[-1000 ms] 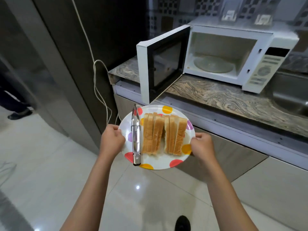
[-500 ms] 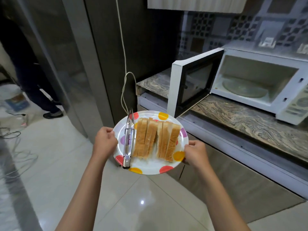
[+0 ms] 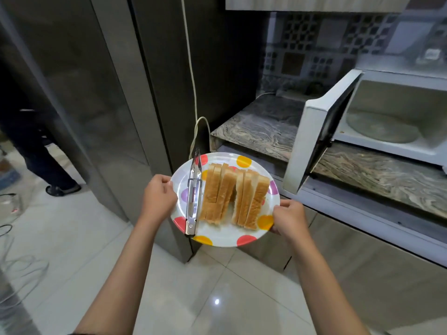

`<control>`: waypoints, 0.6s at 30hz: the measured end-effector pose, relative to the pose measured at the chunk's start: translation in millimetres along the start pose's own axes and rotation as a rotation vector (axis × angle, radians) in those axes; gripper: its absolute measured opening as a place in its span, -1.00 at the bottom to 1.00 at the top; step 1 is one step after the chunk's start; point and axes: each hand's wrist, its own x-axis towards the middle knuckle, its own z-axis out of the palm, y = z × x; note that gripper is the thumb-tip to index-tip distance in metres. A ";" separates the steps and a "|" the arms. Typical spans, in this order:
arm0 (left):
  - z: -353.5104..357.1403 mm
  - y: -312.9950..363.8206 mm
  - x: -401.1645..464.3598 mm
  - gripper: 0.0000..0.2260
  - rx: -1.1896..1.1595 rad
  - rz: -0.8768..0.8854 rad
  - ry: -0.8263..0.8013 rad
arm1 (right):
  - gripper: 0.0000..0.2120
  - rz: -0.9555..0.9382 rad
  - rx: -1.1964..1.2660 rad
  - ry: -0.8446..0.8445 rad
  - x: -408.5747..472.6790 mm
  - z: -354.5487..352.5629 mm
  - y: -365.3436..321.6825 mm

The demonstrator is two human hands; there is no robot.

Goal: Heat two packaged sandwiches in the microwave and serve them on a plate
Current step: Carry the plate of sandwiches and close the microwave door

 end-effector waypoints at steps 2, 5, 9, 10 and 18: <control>-4.4 -6.7 29.1 -0.86 -0.009 0.045 -0.049 | -0.76 0.003 0.023 0.067 8.1 26.6 -0.9; -0.6 -11.4 62.1 -0.86 -0.019 0.077 -0.130 | -0.76 0.022 0.081 0.153 16.7 49.2 -1.0; 18.4 -11.5 105.9 -0.85 -0.006 0.085 -0.262 | -0.78 0.034 0.095 0.245 40.1 67.2 -1.0; 26.7 -11.4 118.4 -0.84 -0.012 0.089 -0.304 | -0.78 0.037 0.100 0.273 48.4 71.3 -3.5; 78.8 6.1 194.4 -0.74 -0.056 0.038 -0.552 | -0.78 0.031 0.107 0.412 118.7 86.3 -20.4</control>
